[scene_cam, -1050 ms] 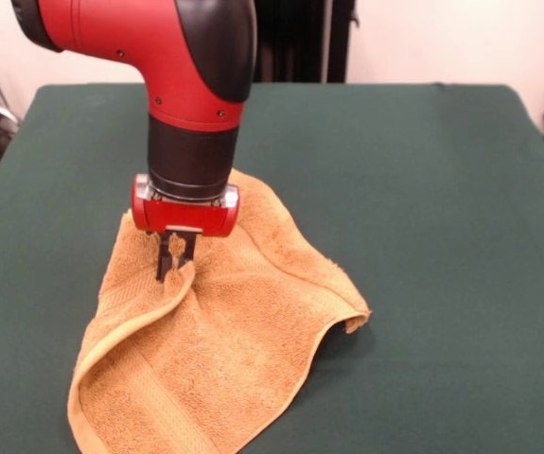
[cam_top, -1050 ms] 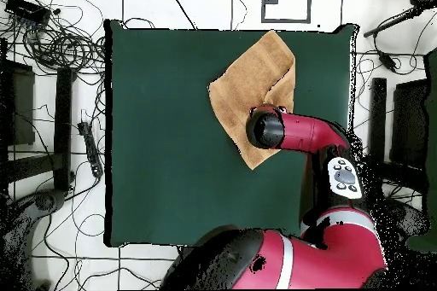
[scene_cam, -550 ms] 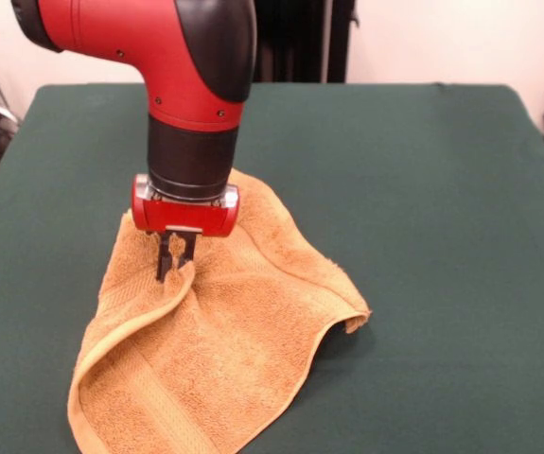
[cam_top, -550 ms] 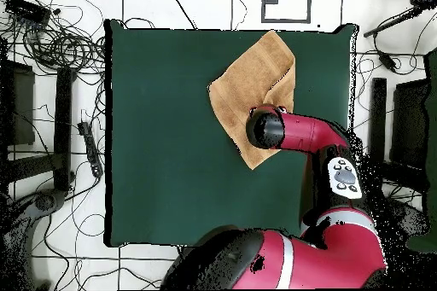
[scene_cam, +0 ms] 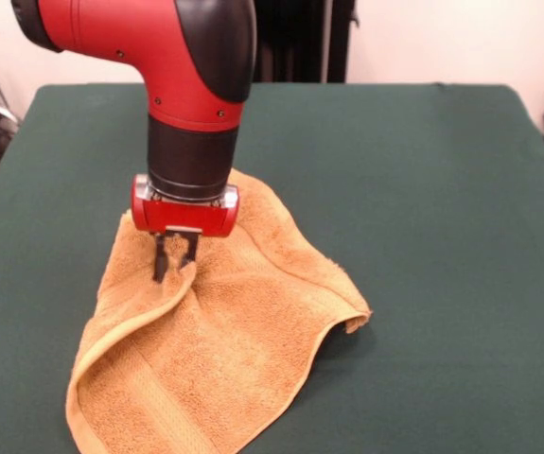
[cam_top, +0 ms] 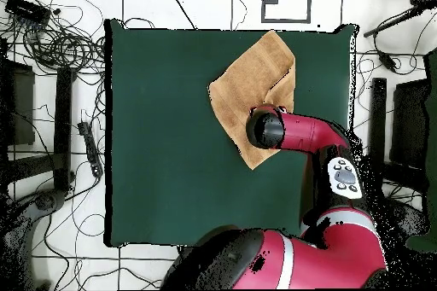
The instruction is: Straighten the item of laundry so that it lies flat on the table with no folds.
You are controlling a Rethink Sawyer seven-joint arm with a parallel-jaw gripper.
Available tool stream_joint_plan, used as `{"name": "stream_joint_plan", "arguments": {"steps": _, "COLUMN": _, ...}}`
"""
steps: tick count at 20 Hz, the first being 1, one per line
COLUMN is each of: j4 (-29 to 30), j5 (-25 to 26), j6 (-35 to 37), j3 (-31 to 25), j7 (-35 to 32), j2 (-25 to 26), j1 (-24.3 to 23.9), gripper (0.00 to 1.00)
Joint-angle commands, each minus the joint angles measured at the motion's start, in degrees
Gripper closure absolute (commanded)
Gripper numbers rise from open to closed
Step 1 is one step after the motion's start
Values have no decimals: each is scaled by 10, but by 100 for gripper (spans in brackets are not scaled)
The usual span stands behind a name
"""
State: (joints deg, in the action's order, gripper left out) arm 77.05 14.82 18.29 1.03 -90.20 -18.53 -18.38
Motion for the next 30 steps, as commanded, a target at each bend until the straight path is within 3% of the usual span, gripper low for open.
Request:
{"name": "stream_joint_plan", "arguments": {"steps": 1, "j4": 29, "j5": -1, "j6": 24, "j3": -65, "j7": -47, "j2": 123, "j1": 9, "gripper": 0}}
{"name": "stream_joint_plan", "arguments": {"steps": 6, "j4": 32, "j5": -7, "j6": 36, "j3": -67, "j7": -49, "j2": 122, "j1": 6, "gripper": 0}}
{"name": "stream_joint_plan", "arguments": {"steps": 12, "j4": 26, "j5": 9, "j6": 1, "j3": -55, "j7": -54, "j2": 123, "j1": 18, "gripper": 0}}
{"name": "stream_joint_plan", "arguments": {"steps": 30, "j4": 41, "j5": 15, "j6": -16, "j3": -78, "j7": -35, "j2": 118, "j1": -16, "gripper": 0}}
